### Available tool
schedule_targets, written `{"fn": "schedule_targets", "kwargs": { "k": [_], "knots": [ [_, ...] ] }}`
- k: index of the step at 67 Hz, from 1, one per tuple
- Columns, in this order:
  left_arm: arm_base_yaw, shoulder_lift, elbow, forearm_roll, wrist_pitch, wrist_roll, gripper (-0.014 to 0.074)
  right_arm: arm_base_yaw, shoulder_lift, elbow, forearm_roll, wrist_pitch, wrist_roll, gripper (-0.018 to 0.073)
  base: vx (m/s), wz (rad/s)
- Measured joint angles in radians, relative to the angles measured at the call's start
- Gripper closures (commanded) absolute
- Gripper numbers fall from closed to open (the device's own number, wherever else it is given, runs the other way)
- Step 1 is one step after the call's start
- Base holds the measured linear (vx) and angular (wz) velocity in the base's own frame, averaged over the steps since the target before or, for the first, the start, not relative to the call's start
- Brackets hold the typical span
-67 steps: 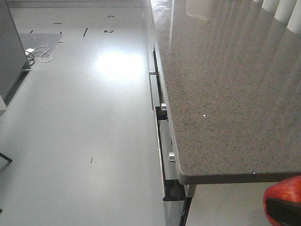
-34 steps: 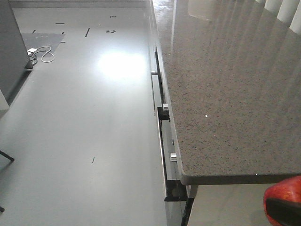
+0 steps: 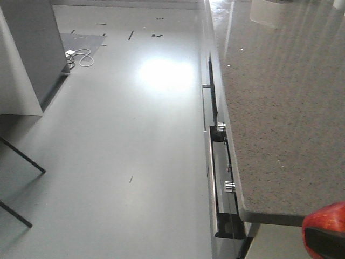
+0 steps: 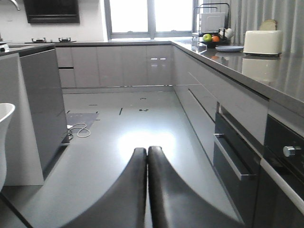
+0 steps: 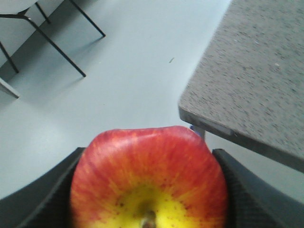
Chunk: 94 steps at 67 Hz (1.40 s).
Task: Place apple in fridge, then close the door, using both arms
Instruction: 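Drive the base away from the counter toward the refrigerator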
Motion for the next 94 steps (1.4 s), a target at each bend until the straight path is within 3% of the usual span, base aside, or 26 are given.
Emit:
{"fn": "schedule_targets", "kwargs": {
  "k": [94],
  "knots": [
    [0.000,0.000,0.000,0.000,0.000,0.000,0.0603,0.000,0.000,0.000,0.000,0.000,0.000,0.0427,-0.01,0.41]
  ]
}}
